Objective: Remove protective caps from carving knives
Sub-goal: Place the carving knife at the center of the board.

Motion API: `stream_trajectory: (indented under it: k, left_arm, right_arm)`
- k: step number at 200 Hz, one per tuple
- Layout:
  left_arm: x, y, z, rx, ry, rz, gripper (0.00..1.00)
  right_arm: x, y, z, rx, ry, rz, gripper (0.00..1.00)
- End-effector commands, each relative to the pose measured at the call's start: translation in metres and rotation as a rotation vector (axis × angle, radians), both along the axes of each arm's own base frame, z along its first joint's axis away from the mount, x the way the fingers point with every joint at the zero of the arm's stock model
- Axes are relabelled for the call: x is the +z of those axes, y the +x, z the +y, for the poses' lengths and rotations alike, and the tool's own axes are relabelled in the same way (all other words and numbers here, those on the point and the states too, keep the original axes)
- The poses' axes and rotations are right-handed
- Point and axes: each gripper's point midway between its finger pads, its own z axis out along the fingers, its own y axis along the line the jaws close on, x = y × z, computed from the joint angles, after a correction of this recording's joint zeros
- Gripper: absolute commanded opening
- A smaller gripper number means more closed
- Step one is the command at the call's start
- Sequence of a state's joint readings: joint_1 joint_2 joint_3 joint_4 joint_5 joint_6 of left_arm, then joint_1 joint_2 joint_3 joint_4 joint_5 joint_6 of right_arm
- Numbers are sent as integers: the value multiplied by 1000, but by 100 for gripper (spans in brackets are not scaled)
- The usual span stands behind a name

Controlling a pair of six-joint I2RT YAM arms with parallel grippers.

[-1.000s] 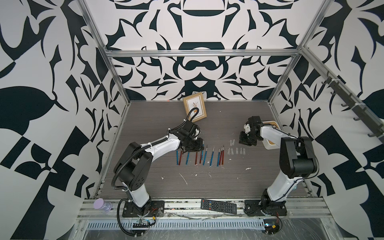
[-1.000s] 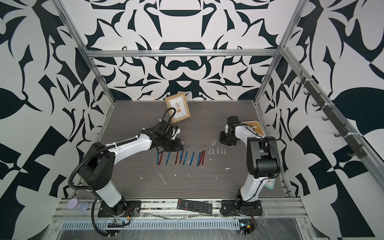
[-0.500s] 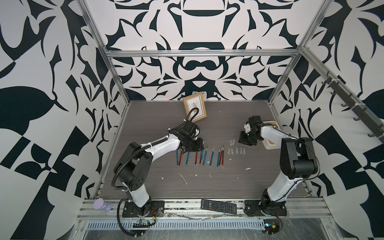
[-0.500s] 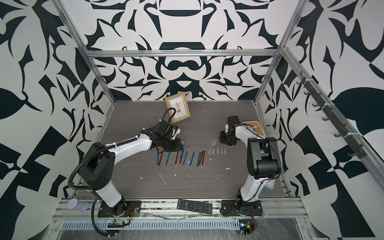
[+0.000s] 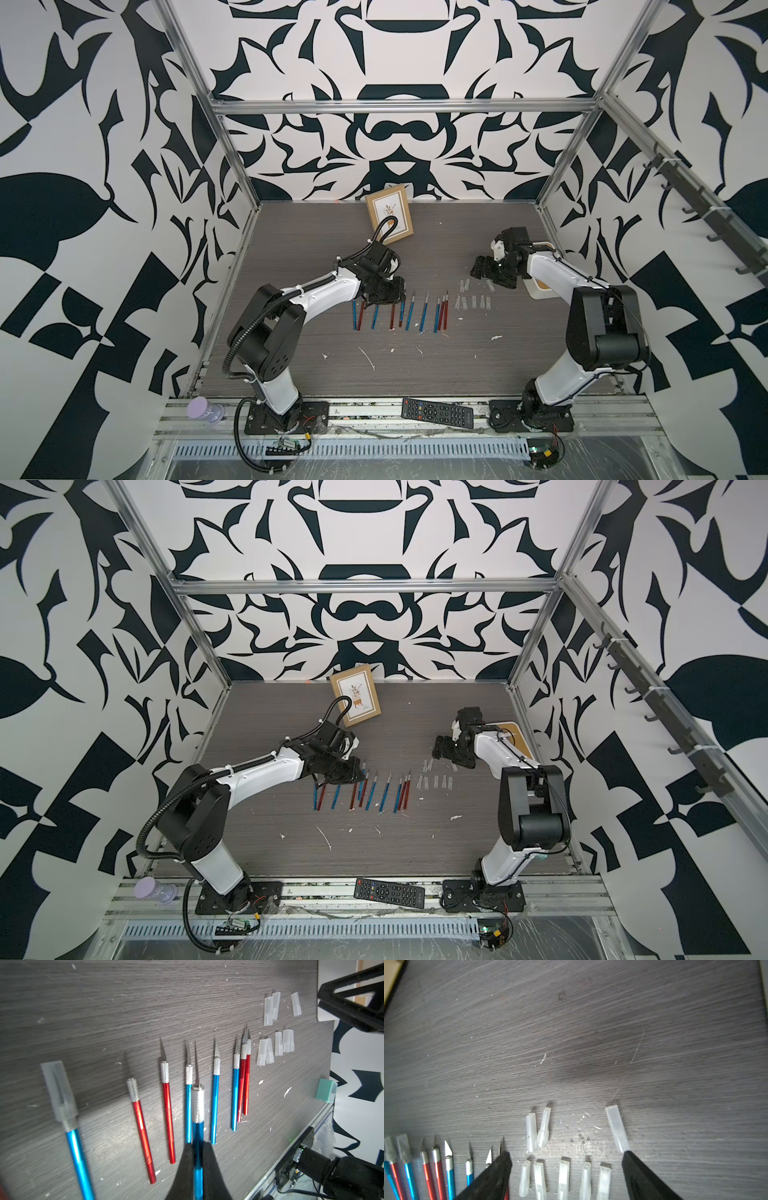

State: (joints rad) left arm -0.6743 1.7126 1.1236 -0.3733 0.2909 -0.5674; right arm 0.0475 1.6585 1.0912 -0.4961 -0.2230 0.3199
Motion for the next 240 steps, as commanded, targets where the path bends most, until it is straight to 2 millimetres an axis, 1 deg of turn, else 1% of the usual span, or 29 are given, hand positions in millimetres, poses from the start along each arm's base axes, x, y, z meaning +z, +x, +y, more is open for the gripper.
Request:
stream_trajectory:
  k: [1,54,79,121,168,190,227,240]
  left_arm:
    - [-10,-6,14,-4,76,14,0]
    - [-26,-11,30,13,158,25,0]
    - [-32,-9,38,28,204,18,0]
    - [-43,-7,45,46,258,19,0]
    - [-55,-5,48,54,293,38,0]
    - [-58,-4,48,55,298,39,4]
    - [-63,-2,47,56,303,47,5]
    - [-64,-2,46,57,306,50,7]
  right_arm:
    - [20,6,-1,-26,1,-61,98]
    - [23,9,7,-23,58,-80,99]
    - [22,10,10,-15,72,-78,99]
    - [18,10,14,-7,98,-71,99]
    - [16,10,16,0,108,-70,99]
    - [15,9,16,-3,107,-67,99]
    - [12,8,16,-3,106,-60,99]
    - [11,8,16,-2,106,-59,99]
